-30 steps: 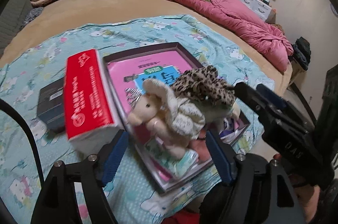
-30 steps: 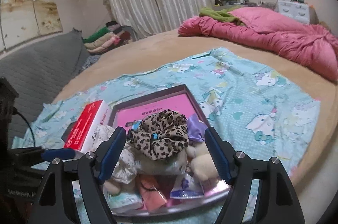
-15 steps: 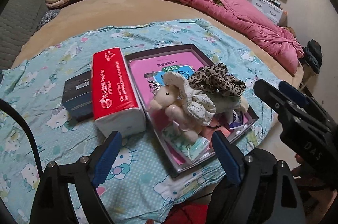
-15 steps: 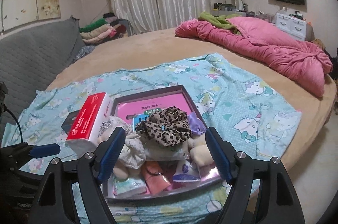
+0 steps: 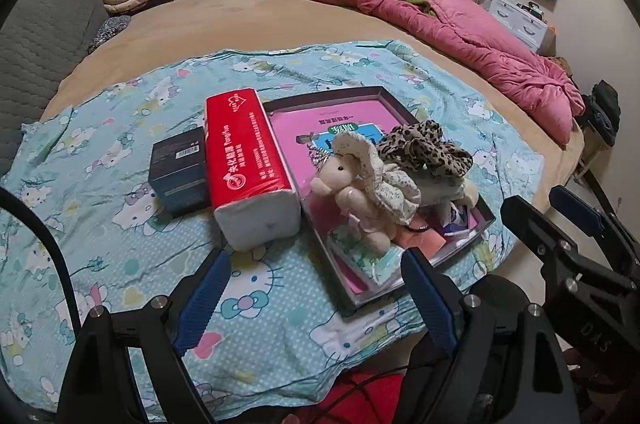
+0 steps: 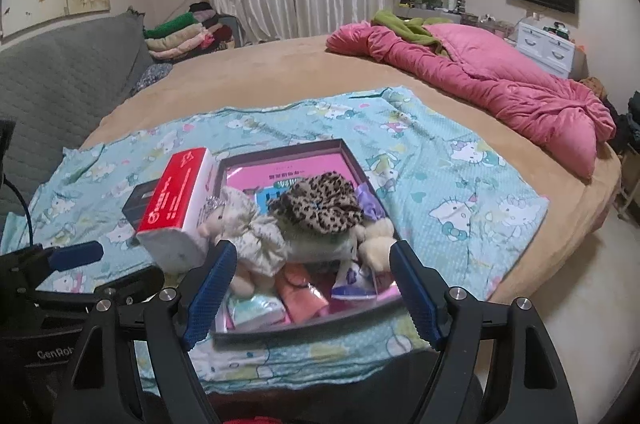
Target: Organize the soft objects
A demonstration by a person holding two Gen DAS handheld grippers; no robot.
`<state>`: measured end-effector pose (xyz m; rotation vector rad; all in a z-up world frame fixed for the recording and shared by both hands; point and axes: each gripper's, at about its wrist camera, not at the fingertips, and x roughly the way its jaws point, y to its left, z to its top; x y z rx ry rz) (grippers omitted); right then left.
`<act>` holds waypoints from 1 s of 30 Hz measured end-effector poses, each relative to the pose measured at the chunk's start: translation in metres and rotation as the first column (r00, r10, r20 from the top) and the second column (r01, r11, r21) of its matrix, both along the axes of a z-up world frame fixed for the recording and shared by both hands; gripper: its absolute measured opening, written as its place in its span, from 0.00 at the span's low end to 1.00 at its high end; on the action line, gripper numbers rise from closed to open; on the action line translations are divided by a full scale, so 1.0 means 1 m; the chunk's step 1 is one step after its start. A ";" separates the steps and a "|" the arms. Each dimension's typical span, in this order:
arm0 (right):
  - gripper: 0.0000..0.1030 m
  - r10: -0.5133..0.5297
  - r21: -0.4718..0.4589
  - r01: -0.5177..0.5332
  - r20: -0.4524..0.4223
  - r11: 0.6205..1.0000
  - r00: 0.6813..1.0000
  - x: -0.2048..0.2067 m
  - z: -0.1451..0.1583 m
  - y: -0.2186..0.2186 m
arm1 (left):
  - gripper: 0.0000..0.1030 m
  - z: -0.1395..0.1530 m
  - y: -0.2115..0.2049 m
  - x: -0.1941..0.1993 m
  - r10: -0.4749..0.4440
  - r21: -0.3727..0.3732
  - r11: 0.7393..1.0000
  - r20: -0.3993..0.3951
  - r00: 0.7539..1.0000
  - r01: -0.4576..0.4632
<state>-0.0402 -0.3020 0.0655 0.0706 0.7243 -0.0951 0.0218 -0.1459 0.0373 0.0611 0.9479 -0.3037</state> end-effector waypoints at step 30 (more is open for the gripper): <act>0.78 0.149 -0.042 -0.151 -0.050 0.988 0.988 -0.035 0.015 0.041 | 0.84 0.023 0.035 -0.035 0.117 0.071 0.990 0.021 0.993 -0.118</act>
